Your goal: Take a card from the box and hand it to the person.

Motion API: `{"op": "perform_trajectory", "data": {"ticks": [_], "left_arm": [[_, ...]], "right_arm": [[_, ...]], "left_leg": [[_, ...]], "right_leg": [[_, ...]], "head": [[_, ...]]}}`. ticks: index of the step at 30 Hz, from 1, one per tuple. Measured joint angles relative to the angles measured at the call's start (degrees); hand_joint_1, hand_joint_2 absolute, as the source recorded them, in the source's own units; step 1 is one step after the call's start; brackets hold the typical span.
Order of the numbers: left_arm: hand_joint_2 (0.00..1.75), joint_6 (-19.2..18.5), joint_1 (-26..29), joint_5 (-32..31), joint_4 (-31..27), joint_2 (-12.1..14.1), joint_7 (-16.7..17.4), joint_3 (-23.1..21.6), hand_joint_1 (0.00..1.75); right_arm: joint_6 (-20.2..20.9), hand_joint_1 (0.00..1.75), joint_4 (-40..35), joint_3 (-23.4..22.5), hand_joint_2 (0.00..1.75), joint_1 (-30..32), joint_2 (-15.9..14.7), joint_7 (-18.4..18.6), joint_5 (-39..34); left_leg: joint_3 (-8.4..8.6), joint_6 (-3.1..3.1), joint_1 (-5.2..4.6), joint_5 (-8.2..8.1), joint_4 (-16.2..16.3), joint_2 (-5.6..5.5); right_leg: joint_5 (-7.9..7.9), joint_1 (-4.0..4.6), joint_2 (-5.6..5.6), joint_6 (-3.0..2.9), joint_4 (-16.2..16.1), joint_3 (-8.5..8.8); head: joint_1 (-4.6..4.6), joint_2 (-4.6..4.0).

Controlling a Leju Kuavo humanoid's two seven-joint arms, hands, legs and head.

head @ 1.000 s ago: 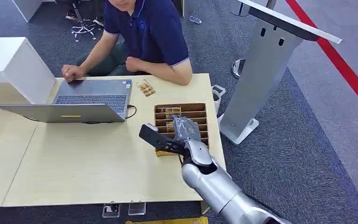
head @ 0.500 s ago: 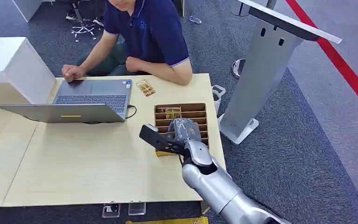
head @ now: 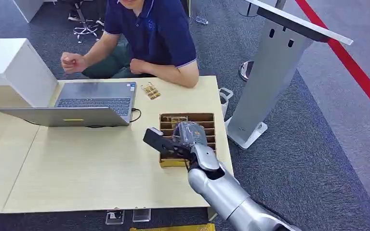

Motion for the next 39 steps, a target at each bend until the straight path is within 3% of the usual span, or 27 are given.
{"op": "perform_trajectory", "data": {"ticks": [14,24,34,39], "left_arm": [[1.75,0.2,-0.1,0.3,0.0,0.0,-0.5,-0.2,0.00],[1.75,0.0,-1.1,-0.7,0.0,-0.2,0.1,-0.7,0.00],[1.75,0.0,-2.0,-1.9,0.0,-0.6,1.5,-1.5,0.00],[1.75,-0.1,-2.1,-2.3,0.0,-0.7,1.6,-1.7,0.00]], "right_arm": [[-1.9,1.71,-2.2,0.2,1.75,-0.7,0.1,-4.5,0.5],[-2.8,1.71,-3.9,0.5,1.75,-10.0,2.2,-9.6,1.2],[-10.3,1.71,5.7,1.0,1.75,-20.3,6.2,-15.4,3.1],[-10.9,1.71,10.5,1.1,1.75,-22.2,7.4,-16.5,1.1]], "left_leg": [[-0.02,0.00,0.00,0.00,0.0,0.00],[-0.03,-0.02,0.00,0.02,0.0,0.00],[-0.05,-0.01,0.00,0.02,0.0,0.00],[-0.05,-0.01,0.00,0.02,0.0,-0.01]], "right_leg": [[0.00,0.00,0.00,0.00,0.0,0.00],[0.02,0.00,0.02,-0.01,0.0,-0.01],[0.01,0.00,0.02,-0.01,0.0,-0.02],[0.01,0.00,0.01,-0.01,0.0,-0.02]], "head": [[-0.02,0.00],[-0.09,0.00],[-0.02,0.00],[-0.04,0.00]]}}
